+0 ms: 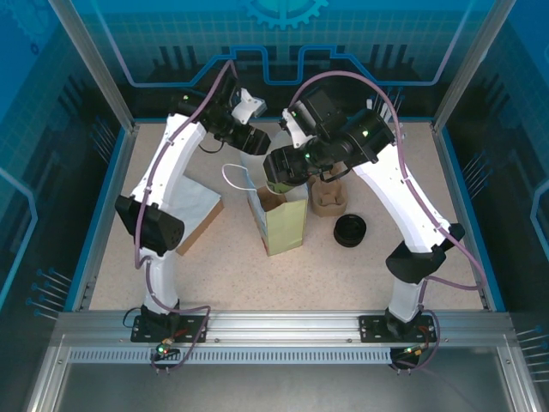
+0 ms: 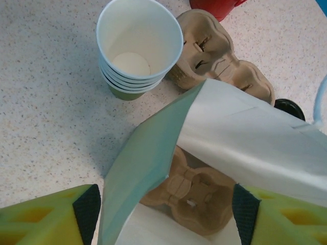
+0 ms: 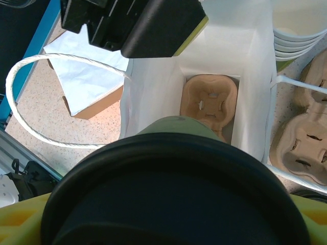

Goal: Pack the takeout coffee

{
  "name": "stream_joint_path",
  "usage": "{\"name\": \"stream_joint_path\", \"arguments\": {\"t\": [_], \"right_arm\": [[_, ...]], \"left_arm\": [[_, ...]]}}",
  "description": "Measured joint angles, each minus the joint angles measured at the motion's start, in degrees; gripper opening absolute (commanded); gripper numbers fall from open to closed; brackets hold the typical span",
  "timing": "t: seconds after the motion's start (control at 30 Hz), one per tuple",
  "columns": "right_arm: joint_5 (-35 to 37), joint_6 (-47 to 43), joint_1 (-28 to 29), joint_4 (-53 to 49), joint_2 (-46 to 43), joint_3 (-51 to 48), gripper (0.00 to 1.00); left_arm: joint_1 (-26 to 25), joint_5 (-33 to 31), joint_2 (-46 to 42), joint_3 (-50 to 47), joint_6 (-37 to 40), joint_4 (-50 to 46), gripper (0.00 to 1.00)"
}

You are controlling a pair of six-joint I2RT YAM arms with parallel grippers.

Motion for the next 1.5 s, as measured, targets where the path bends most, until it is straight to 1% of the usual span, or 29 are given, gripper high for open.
{"name": "stream_joint_path", "arguments": {"t": [0.03, 0.27, 0.37, 0.53, 0.7, 0.9, 1.13, 1.23, 1.43, 1.5], "right_arm": [[0.0, 0.0, 0.0, 0.0, -0.02, 0.0, 0.82], [0.07, 0.0, 0.0, 0.0, -0.04, 0.0, 0.82], [0.2, 0.0, 0.0, -0.02, -0.04, 0.0, 0.82], [0.26, 0.0, 0.0, -0.13, -0.04, 0.0, 0.82], [0.28, -0.02, 0.0, -0.46, -0.04, 0.0, 0.81], [0.66, -0.02, 0.0, -2.4, -0.04, -0.24, 0.82], [0.63, -0.09, 0.02, -3.32, 0.0, -4.09, 0.82], [0.63, -0.31, 0.04, -3.52, 0.15, -5.7, 0.82], [0.44, -0.68, 0.33, -3.69, 1.11, -6.1, 0.82], [0.37, -0.68, 0.7, -3.69, 1.42, -6.12, 0.82]], "left_arm": [[-0.07, -0.15, 0.33, 0.04, 0.22, -0.07, 0.6], [-1.2, -1.36, 1.16, 0.11, 1.51, -0.26, 0.26], [-1.86, -1.77, 1.14, 0.37, 1.57, -0.46, 0.18], [-2.99, -1.95, 1.09, 0.63, 1.2, -1.27, 0.11], [-3.76, -1.77, -0.13, -0.7, -0.15, -1.49, 0.09], [-4.02, -1.66, -5.33, -7.19, -3.8, -0.48, 0.08], [-4.02, -1.09, -7.93, -11.26, -6.01, 1.4, 0.09], [-4.02, -0.98, -8.04, -12.76, -6.62, 2.23, 0.14], [-4.02, -1.27, -8.15, -14.82, -6.86, 3.45, 0.31], [-4.02, -1.79, -8.28, -15.58, -6.8, 3.67, 0.34]]}}
